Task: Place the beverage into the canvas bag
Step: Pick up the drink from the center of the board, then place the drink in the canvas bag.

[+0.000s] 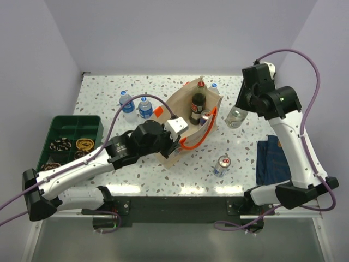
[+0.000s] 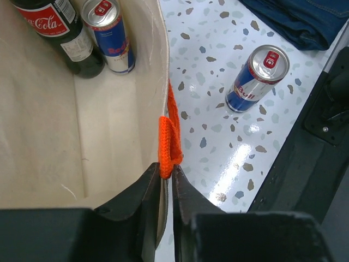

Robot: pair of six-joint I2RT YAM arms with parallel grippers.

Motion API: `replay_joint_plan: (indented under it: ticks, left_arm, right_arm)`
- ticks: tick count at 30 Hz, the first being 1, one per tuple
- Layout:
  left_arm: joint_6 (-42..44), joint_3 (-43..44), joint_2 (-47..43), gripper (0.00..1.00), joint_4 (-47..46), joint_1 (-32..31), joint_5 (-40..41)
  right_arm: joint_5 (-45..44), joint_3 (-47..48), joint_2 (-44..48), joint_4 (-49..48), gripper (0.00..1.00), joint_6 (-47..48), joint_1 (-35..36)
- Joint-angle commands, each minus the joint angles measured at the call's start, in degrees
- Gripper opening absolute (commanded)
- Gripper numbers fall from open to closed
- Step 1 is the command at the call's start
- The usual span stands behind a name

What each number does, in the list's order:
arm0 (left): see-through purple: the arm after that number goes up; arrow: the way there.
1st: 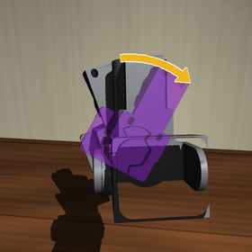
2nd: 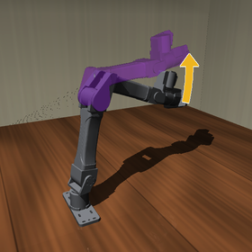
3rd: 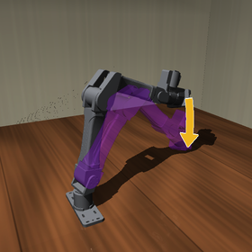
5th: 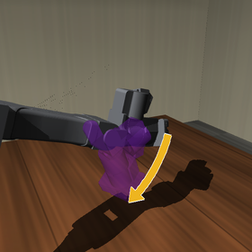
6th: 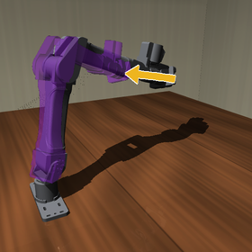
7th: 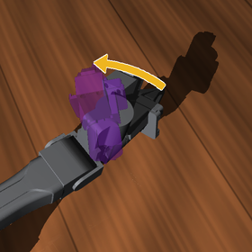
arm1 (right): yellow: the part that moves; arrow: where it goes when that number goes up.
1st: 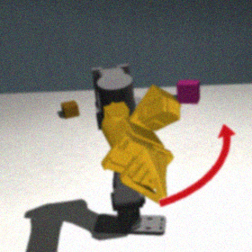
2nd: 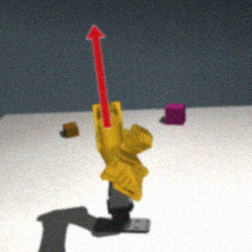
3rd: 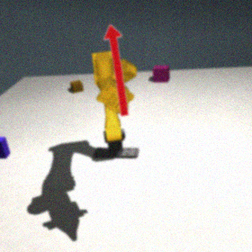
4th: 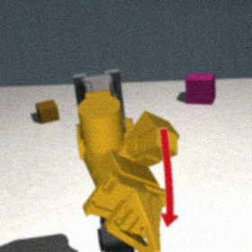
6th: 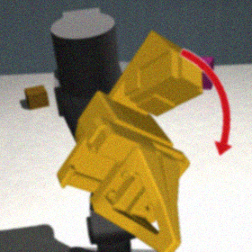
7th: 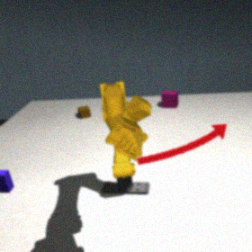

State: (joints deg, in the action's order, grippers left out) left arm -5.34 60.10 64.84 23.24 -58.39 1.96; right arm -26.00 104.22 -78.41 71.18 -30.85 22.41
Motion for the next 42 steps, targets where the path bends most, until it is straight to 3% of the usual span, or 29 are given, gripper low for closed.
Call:
replay_joint_plan:
  ticks: [1, 8, 23, 37, 42]
  left_arm:
    - [-0.46, -0.15, 0.64, 0.14, -0.92, -1.28, 0.68]
    - [-0.72, 0.02, 1.87, 0.08, -1.18, -2.34, 0.86]
    - [-1.42, -0.33, 4.33, 0.07, -3.38, -3.40, 1.03]
    - [-1.69, -0.59, 6.09, 0.07, -4.26, -3.40, 1.65]
    - [-1.86, -0.59, 6.18, 0.07, -4.35, -3.40, 2.00]
  right_arm:
    - [-1.86, 7.12, 0.54, -4.11, 0.00, 1.67, -0.27]
    - [-0.20, 12.40, -0.51, -6.40, 0.00, 4.22, -0.27]
    - [10.43, 24.88, -4.73, -13.43, 0.00, 9.58, -0.27]
    - [24.67, 26.91, -8.24, -18.97, 0.00, 8.26, 0.17]
    - [24.07, 27.35, -10.53, -19.14, 0.00, 9.14, 2.89]
